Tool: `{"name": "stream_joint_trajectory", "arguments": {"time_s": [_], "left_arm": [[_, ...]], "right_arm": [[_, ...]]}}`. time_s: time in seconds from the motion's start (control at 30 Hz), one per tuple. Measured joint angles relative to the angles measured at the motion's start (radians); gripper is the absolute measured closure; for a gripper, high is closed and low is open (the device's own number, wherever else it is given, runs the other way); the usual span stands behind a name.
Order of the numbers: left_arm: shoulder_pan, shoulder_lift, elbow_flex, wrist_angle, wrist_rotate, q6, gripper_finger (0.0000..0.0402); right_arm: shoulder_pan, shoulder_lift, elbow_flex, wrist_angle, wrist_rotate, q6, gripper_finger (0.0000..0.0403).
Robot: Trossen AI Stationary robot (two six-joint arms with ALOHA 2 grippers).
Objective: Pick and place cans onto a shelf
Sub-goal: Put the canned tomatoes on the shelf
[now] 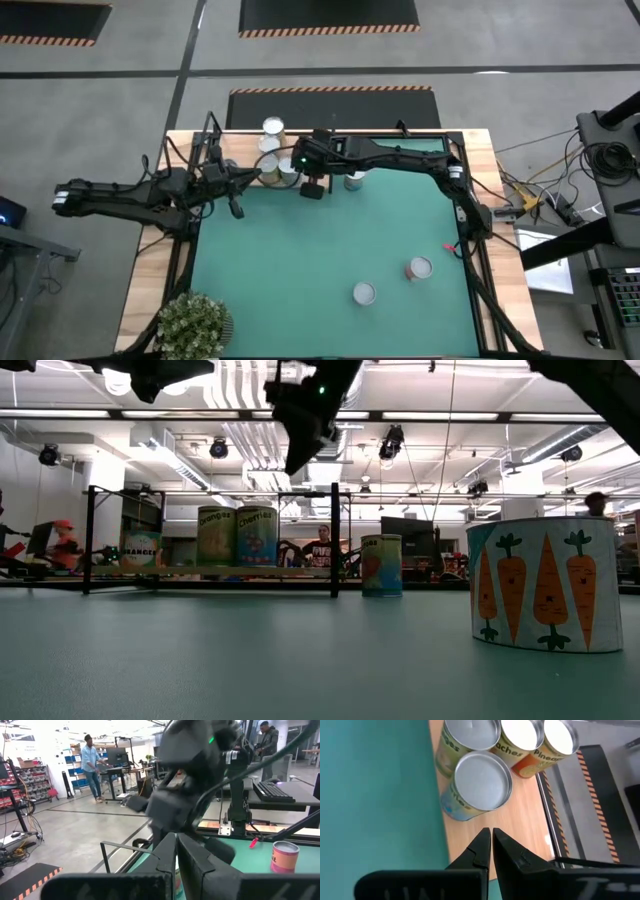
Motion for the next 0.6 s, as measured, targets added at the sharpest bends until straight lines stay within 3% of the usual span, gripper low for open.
{"name": "stream_joint_trajectory", "arguments": {"time_s": [0.33,0.6], "left_arm": [[0.0,0.0,0.0,-0.014,0.0,-0.008,0.0402],[0.0,0.002,0.0,-0.015,0.0,-0.01,0.0402]], "right_arm": [[0.047,-0.159,-0.172,-0.012,0.01,0.066,0.0394],[0.046,-0.388,-0.561,0.221,0.011,0.112,0.0394]]}}
